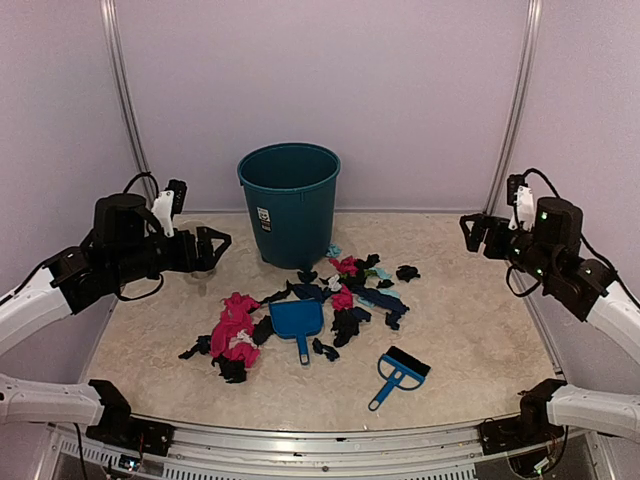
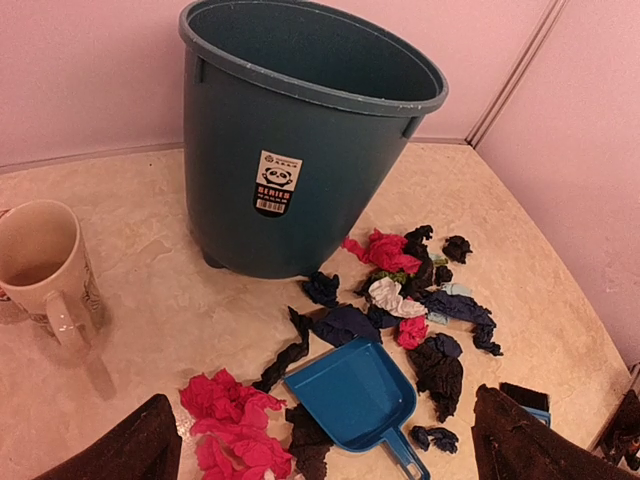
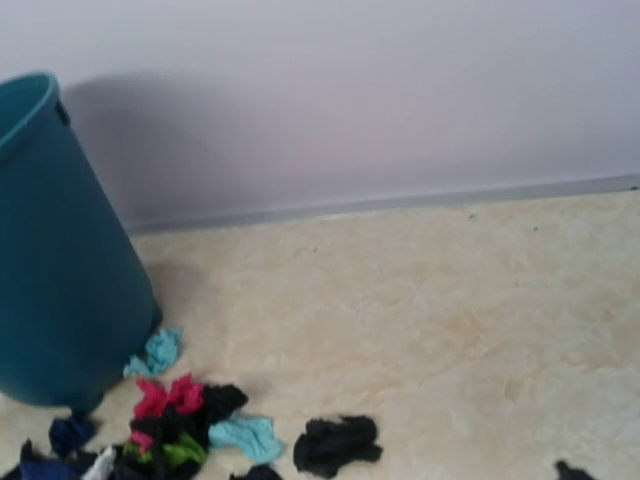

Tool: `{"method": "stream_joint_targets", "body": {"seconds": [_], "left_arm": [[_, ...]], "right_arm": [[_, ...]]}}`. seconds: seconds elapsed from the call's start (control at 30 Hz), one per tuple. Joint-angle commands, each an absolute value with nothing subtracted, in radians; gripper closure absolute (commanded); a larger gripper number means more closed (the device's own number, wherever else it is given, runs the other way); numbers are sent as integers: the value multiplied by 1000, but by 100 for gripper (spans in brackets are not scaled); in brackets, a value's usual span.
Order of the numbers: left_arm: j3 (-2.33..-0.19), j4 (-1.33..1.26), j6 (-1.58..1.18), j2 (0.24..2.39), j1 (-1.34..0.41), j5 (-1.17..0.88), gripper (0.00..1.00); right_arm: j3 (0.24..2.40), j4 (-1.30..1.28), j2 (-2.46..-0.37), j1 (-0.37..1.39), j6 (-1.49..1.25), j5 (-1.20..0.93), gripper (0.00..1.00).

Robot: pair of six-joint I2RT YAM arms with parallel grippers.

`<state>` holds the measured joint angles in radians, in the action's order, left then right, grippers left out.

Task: Sweep away the paper scraps from the table
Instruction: Pick up the broom from the center of the board.

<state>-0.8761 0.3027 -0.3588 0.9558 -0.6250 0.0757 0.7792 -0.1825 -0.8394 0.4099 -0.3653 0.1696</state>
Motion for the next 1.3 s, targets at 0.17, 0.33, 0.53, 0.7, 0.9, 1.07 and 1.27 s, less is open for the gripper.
{"method": "stream_joint_targets", "body": {"seconds": [0.17,0.33,0.53,0.7,0.9,1.07,1.27], "left_arm": [[-885,290,-459,943,-575,93,1],[-862,276,-467,955,-575,31,1],[-857,285,-481,1000,-657,49,1],[-849,293,-508,1045,-735,89,1],[-847,304,-566,1102,-833,114,1],[-834,309,-637,1130,-925,131,1],[-815,301,-680,1159,-984,164,2]], "right_arm": [[775,-191,-800,412,-326,91,0],[739,-152,-815,412,-316,-63,1],[707,-153,-839,460,-352,-86,5],[663,-194,-838,537,-450,-64,7],[675,-288,-894,675,-562,42,10],[713,-376,-977,772,-617,115,12],[724,-464,-1081,924,-771,149,15]]}}
